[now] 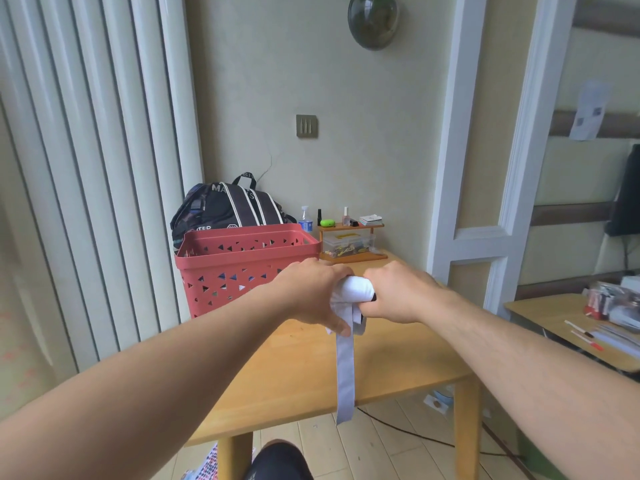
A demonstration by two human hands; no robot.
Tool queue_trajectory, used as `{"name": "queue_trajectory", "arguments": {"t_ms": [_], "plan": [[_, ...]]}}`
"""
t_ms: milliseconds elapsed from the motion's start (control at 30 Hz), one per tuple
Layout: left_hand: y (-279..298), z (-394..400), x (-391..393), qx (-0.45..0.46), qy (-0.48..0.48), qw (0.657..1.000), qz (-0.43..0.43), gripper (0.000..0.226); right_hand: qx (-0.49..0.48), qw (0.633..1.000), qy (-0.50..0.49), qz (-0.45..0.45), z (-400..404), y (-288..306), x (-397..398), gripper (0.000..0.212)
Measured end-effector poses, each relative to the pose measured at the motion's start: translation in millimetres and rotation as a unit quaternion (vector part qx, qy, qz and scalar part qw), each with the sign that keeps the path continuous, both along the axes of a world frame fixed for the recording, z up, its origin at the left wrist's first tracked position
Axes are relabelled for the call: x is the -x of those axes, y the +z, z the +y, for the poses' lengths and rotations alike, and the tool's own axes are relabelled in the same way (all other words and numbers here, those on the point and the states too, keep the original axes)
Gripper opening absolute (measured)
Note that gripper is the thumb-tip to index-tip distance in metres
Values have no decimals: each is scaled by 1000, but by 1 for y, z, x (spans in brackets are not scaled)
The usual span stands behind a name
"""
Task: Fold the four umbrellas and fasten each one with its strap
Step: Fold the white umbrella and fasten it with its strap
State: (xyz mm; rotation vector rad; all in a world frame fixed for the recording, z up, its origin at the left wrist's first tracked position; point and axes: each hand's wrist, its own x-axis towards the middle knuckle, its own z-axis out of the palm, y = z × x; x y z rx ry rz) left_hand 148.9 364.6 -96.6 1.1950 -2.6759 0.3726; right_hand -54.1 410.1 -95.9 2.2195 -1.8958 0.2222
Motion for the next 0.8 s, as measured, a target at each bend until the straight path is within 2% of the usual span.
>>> {"name": "queue_trajectory", "arguments": {"t_ms": [167, 300, 433, 500, 600, 700, 800], "plan": [[1, 3, 4, 14, -29, 999, 33, 52, -67, 996, 25, -47, 2, 6, 6, 29], [-1, 6, 3, 37, -29, 999, 16, 53, -151, 976, 17, -155, 13, 13, 6, 30], [-2, 12, 4, 48, -7, 999, -24, 54, -230, 958, -16, -170, 23, 19, 5, 32], [-5, 11, 5, 47, -12, 999, -18, 51, -248, 952, -15, -182, 23, 16, 4, 33], [-10, 6, 4, 35, -7, 999, 13, 45, -186, 961, 12, -207, 15, 11, 3, 39], [-16, 0, 4, 26, 33, 998, 53, 41, -8, 998, 27, -59, 6, 7, 0, 38], [-18, 0, 7, 14, 49, 995, 91, 36, 58, 997, 27, 40, 4, 4, -10, 46]]}}
